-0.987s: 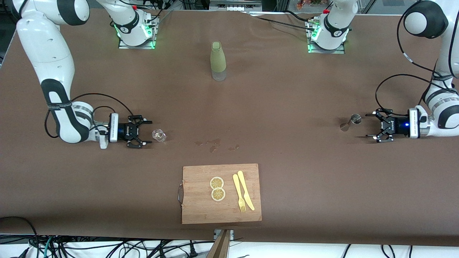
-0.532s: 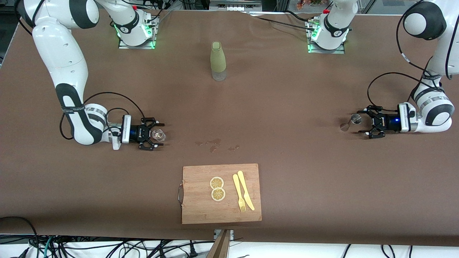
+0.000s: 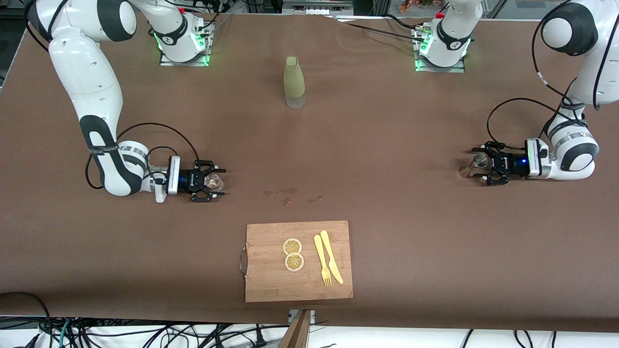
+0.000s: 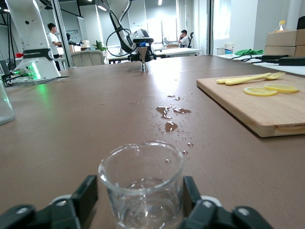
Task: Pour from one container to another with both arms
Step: 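Lift the glass with the right gripper while the left gripper lifts the jigger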
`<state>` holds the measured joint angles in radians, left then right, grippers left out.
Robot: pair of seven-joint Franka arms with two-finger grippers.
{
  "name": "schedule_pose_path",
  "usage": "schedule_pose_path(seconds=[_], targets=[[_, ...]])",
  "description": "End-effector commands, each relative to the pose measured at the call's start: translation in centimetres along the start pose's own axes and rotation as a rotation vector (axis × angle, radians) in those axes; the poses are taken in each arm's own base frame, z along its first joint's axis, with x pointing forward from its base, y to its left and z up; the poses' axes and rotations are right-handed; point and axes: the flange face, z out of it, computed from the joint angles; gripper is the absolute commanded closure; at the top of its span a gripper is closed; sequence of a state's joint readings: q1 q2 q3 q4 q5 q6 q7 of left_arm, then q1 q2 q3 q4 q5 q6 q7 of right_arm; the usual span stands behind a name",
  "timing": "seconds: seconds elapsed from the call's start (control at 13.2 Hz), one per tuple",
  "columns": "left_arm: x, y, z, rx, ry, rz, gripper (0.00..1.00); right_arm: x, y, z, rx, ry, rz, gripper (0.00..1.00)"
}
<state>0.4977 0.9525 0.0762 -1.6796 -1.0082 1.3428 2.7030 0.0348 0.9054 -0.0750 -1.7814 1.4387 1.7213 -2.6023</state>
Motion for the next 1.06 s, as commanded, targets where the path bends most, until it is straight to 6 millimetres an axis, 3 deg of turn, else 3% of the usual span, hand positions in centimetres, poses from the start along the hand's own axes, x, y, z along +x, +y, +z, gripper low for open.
schedule_pose_path(seconds=[0.0,0.15,0.3,0.38,0.68,0.91,0.99], targets=[[-0.6,0.1,0.8,0.024,-0.003,0.07,0.0,-0.5,0.8,0.6,-0.02,0.005,-0.007,0.77],[-0.6,-0.1,1.0,0.022,-0.007,0.071,0.01,-0.5,0.8,0.6,-0.021,0.01,-0.007,0.85],[-0.6,-0.2,1.1,0.02,-0.009,0.071,0.19,-0.3,0.9,0.5,-0.021,0.012,0.001,0.88],[-0.6,-0.1,1.1,0.021,-0.01,0.07,0.21,0.0,1.3,0.5,-0.021,0.016,-0.006,0.93],[-0.4,-0.2,0.9,0.023,-0.012,0.064,0.21,1.5,2.5,0.7,-0.031,0.033,0.021,0.99],[-0.3,-0.2,0.7,0.024,-0.014,0.066,0.3,4.7,4.2,4.2,-0.001,0.072,0.064,0.99],[-0.3,-0.2,0.6,0.027,-0.015,0.07,0.46,6.0,4.9,5.1,0.0,0.072,0.075,0.99]])
